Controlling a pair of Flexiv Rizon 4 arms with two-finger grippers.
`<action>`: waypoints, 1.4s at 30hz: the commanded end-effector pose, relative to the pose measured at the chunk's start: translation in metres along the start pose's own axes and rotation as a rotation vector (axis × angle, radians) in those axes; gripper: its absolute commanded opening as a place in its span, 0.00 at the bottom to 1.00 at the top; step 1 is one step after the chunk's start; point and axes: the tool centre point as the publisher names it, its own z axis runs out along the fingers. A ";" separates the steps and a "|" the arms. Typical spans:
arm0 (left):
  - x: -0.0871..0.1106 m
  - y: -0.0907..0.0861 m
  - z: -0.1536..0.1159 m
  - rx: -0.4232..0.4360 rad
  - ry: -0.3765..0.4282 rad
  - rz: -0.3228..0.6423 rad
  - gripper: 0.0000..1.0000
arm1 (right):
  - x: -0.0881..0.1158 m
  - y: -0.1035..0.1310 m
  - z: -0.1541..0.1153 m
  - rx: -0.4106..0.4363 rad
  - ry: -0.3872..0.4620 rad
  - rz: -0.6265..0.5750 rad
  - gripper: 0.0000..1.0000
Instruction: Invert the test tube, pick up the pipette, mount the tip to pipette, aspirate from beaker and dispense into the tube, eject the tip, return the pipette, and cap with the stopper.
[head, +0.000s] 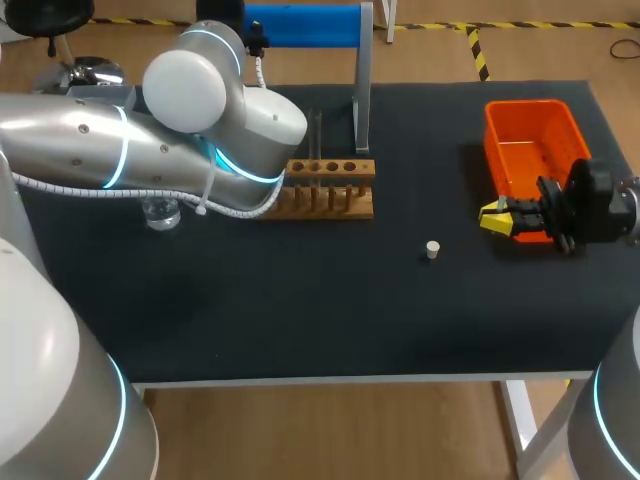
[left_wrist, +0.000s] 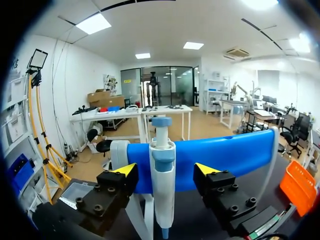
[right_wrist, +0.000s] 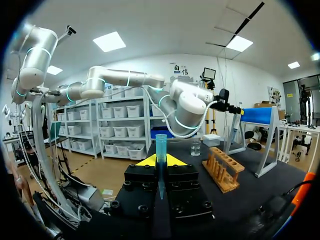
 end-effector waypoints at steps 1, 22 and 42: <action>0.000 0.001 0.005 0.003 0.000 -0.003 0.70 | 0.001 0.000 -0.001 0.000 0.000 -0.001 0.00; -0.002 0.005 0.013 -0.004 -0.001 -0.012 0.65 | 0.001 0.000 -0.001 0.000 0.000 -0.001 0.00; -0.005 -0.004 0.003 0.012 -0.024 -0.015 0.00 | 0.001 0.000 -0.001 0.000 0.000 -0.001 0.00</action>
